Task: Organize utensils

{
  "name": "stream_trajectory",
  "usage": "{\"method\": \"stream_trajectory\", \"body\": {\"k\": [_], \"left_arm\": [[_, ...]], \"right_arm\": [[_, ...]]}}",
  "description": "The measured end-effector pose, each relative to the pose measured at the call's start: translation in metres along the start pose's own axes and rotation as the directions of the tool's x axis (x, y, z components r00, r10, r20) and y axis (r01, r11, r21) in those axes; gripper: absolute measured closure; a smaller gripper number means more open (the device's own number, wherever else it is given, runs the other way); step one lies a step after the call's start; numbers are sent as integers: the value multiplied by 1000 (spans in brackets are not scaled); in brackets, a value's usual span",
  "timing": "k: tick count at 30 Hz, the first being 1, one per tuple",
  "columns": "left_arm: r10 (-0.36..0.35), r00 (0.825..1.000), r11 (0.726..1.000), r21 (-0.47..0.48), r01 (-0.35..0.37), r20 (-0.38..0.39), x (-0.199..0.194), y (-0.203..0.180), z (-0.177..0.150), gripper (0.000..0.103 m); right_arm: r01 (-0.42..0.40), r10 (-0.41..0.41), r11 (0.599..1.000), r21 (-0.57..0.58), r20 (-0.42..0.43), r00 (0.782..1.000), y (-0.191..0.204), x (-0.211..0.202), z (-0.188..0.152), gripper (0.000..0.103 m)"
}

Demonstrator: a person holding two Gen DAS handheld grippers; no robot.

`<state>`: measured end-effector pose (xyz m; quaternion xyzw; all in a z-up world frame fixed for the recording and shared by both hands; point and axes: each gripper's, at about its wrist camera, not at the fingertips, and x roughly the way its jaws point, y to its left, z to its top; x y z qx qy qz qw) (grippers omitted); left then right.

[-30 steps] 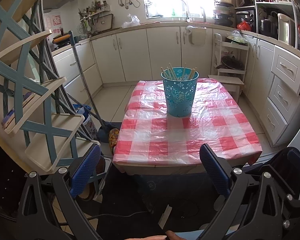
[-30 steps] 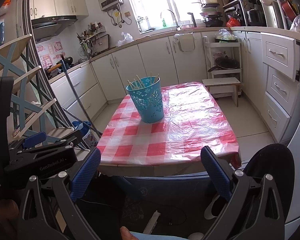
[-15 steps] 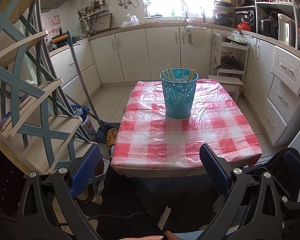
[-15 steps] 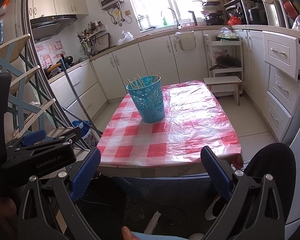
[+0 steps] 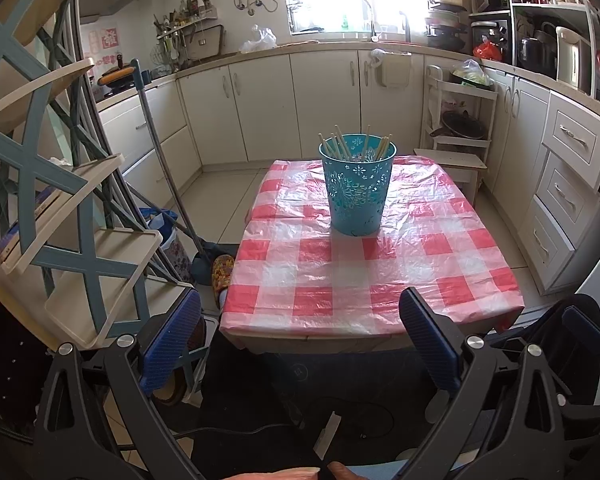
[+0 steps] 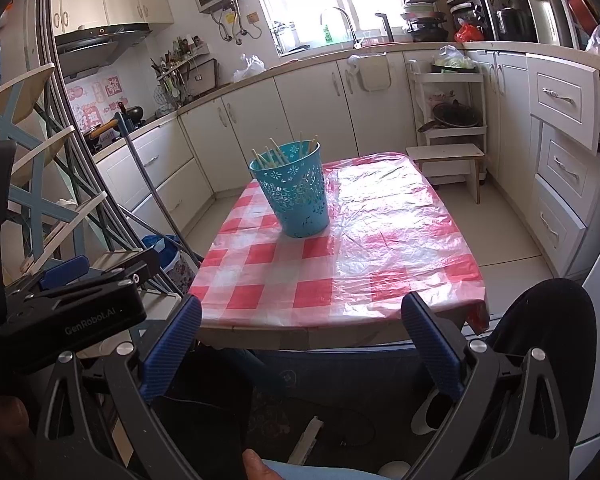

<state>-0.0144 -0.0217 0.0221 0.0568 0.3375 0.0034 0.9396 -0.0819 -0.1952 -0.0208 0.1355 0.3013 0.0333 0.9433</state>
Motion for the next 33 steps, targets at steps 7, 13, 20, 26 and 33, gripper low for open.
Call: {"method": "stream_trajectory", "body": {"k": [7, 13, 20, 26, 33], "left_arm": [[1, 1000, 1000, 1, -1, 0, 0, 0, 0, 8], [-1, 1000, 1000, 0, 1, 0, 0, 1, 0, 8], [-1, 1000, 1000, -1, 1, -1, -1, 0, -1, 8], [-4, 1000, 1000, -2, 4, -1, -1, 0, 0, 8], [-168, 985, 983, -85, 164, -44, 1, 3, -5, 8]], "right_arm": [[-1, 1, 1000, 0, -7, 1000, 0, 1, -1, 7], [-3, 3, 1000, 0, -13, 1000, -1, 1, -2, 7], [-4, 4, 1000, 1, -23, 1000, -3, 4, -4, 7], [-4, 4, 1000, -1, -25, 1000, -3, 4, -4, 7], [-6, 6, 1000, 2, -36, 999, -6, 6, -5, 7]]}}
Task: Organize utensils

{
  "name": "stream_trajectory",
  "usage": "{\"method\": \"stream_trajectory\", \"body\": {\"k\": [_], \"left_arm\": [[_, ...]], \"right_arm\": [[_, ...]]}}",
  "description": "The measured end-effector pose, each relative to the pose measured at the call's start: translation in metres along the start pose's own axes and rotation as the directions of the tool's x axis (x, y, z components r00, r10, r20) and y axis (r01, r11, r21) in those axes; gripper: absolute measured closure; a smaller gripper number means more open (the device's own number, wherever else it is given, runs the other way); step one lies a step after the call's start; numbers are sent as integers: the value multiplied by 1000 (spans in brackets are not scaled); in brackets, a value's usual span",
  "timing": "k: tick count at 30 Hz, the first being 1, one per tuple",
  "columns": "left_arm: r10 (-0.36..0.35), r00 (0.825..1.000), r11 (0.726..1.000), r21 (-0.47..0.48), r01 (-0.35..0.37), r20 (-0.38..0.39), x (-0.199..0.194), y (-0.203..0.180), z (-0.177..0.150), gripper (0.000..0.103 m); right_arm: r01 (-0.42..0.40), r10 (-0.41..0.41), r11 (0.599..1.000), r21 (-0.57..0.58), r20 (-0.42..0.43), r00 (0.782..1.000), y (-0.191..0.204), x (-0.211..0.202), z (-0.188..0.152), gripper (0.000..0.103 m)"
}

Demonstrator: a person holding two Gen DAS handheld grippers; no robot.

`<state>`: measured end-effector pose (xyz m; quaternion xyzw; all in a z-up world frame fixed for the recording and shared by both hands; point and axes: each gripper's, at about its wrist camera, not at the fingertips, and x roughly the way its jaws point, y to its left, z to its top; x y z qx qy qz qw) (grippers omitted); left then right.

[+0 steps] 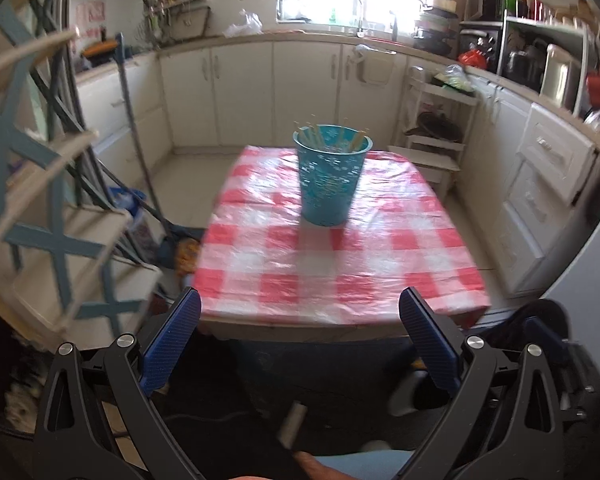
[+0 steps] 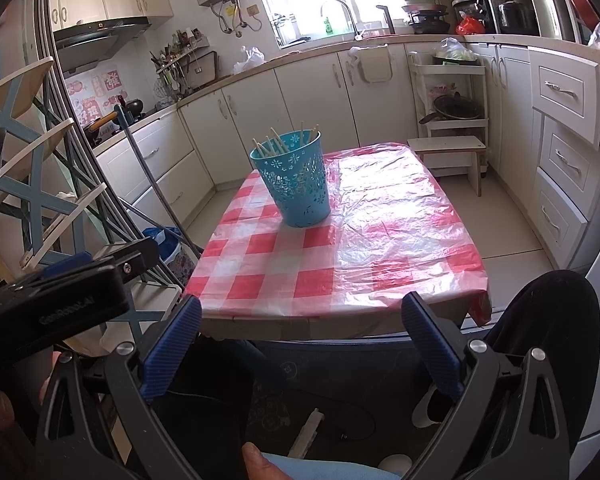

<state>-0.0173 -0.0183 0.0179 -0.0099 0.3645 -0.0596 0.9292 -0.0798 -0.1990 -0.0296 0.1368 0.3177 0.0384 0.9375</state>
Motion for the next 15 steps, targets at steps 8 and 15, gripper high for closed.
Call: {"method": "stream_trajectory", "body": {"k": [8, 15], "left_arm": [[129, 984, 989, 52, -136, 126, -21, -12, 1, 8], [187, 975, 978, 67, -196, 123, -13, -18, 8, 8]], "right_arm": [[23, -22, 1000, -11, 24, 999, -1, -9, 3, 7], [27, -27, 1000, 1, 5, 1000, -10, -1, 3, 7]]}}
